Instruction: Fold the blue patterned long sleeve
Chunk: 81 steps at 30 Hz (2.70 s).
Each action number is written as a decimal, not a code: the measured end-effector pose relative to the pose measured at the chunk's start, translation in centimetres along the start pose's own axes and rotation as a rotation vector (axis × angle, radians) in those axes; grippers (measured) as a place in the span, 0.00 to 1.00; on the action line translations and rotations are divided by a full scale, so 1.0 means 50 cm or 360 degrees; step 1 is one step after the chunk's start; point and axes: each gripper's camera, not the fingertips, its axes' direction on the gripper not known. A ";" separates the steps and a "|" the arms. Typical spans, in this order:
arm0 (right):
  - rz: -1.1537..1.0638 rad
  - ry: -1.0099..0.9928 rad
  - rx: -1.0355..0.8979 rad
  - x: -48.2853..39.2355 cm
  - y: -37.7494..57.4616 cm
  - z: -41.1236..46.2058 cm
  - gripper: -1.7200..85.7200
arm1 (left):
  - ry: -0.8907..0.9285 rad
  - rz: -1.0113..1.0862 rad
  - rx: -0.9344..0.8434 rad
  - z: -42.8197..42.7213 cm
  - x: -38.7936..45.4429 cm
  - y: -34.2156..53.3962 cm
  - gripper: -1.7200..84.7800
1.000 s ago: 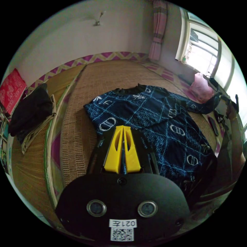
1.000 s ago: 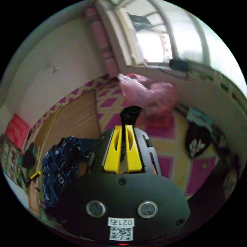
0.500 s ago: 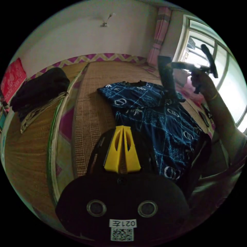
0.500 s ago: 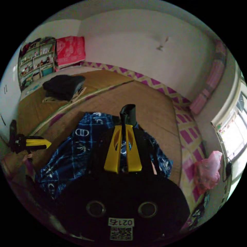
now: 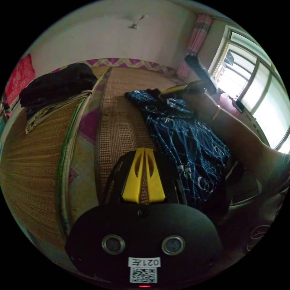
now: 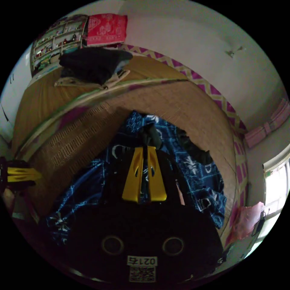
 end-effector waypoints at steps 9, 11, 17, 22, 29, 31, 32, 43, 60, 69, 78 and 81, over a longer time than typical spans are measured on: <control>0.0138 -0.0325 0.0091 0.062 0.170 -0.037 0.12 | 0.0037 -0.0018 -0.0045 -0.097 -0.008 0.034 0.01; 0.0198 -0.0299 0.0153 0.121 0.272 -0.119 0.12 | 0.0049 -0.0014 -0.0041 -0.119 -0.002 0.048 0.01; 0.0455 -0.0299 0.0148 0.242 0.604 -0.296 0.12 | 0.0195 0.0006 0.0004 -0.183 0.057 0.103 0.03; 0.0738 -0.0366 0.0119 0.281 0.883 -0.393 0.11 | 0.0308 0.0073 -0.0004 -0.258 0.138 0.172 0.08; 0.0629 -0.0368 0.0166 0.264 1.100 -0.451 0.13 | 0.0237 0.0439 0.0012 -0.361 0.266 0.272 0.09; 0.0585 -0.0402 0.0253 0.263 1.119 -0.472 0.14 | 0.0160 0.0449 0.0031 -0.377 0.278 0.285 0.10; 0.0572 -0.0446 0.0322 0.265 1.127 -0.487 0.14 | 0.0151 0.0428 0.0063 -0.390 0.279 0.289 0.11; 0.0359 -0.0343 0.0037 0.297 1.190 -0.519 0.02 | 0.0166 0.0634 -0.0112 -0.444 0.275 0.319 0.04; 0.1219 -0.0713 0.0385 0.581 1.436 -0.619 0.12 | 0.0400 -0.0002 -0.0019 -0.528 0.160 0.262 0.15; 0.1445 -0.0755 0.0380 0.702 1.438 -0.623 0.12 | 0.0623 -0.0157 0.0017 -0.515 0.119 0.167 0.14; 0.1501 -0.0964 0.0397 0.832 1.450 -0.633 0.04 | 0.0621 -0.0192 -0.0034 -0.492 0.066 0.054 0.02; 0.1481 -0.1062 0.0473 0.878 1.466 -0.656 0.03 | 0.0735 -0.0168 0.0013 -0.504 0.033 0.018 0.01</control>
